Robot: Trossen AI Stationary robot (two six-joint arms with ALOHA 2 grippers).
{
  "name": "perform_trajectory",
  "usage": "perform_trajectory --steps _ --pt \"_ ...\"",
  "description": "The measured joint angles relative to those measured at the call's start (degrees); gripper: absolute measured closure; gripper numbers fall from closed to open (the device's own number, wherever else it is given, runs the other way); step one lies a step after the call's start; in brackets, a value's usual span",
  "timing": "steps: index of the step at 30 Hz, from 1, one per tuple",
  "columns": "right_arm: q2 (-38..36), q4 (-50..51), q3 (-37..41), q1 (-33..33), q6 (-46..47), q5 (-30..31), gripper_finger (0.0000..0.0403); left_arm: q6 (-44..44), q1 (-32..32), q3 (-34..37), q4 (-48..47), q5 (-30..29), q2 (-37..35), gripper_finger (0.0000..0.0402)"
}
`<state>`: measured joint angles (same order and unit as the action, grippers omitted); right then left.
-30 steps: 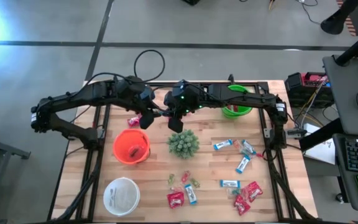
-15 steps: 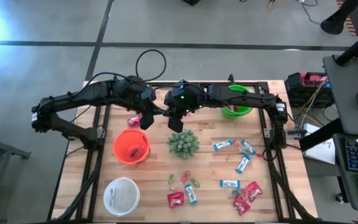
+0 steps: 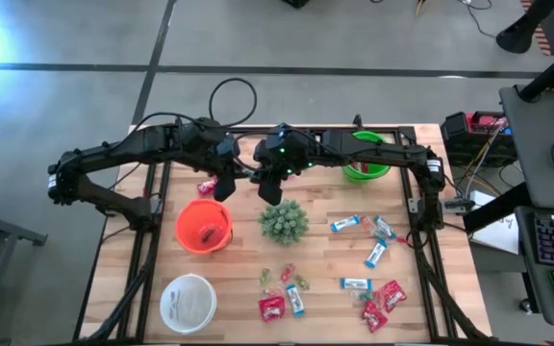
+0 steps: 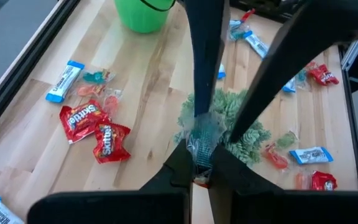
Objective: Sort candy
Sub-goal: Put the blue gummy into the orange bucket
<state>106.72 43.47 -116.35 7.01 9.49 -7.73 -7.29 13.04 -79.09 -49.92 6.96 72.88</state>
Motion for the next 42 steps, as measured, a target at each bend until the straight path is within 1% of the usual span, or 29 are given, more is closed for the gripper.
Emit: perform_trajectory --steps 3,5,9,14,20,22,25,30,34,39,42 --pt "-0.1 0.0 0.0 0.0 0.2 0.2 0.028 0.0 0.0 0.0 -2.8 0.0 -0.5 0.0401" --pt "-0.4 0.7 0.0 0.0 0.9 0.2 0.026 0.0 -0.1 0.0 -6.7 0.6 -1.3 0.0401" --pt "-1.7 4.3 0.0 0.0 1.0 0.2 0.0235 0.6 -0.3 0.0 -14.8 4.5 -3.8 0.0401" --pt "-4.0 11.7 0.0 0.0 1.1 0.2 0.0228 1.0 -0.4 0.1 -22.8 10.7 -7.7 0.0401" --pt "-6.6 20.4 0.0 0.0 1.1 1.0 0.0237 2.5 -1.2 2.0 -25.8 17.5 -12.4 0.0401" --pt "-7.1 23.3 0.0 0.0 1.1 4.1 0.0239 2.6 -2.0 3.8 -26.2 19.4 -13.8 0.0401" --pt "-7.6 28.0 0.0 0.3 1.1 10.1 0.0241 1.1 -3.3 7.5 -25.5 20.6 -15.8 0.0401" --pt "-8.1 34.5 0.0 2.1 3.5 16.0 0.0241 -4.5 -3.8 14.2 -23.4 20.8 -18.3 0.0401" --pt "-8.7 37.7 0.0 3.8 4.0 22.1 0.0241 -7.7 -3.9 18.1 -20.1 21.2 -20.1 0.0401" --pt "-10.5 38.6 0.0 8.2 3.9 25.5 0.0241 -11.9 -3.9 20.0 -17.9 21.1 -20.5 0.0401" --pt "-12.0 38.6 0.0 11.7 2.9 26.3 0.0241 -13.9 -3.9 20.5 -17.8 21.0 -20.0 0.0401"
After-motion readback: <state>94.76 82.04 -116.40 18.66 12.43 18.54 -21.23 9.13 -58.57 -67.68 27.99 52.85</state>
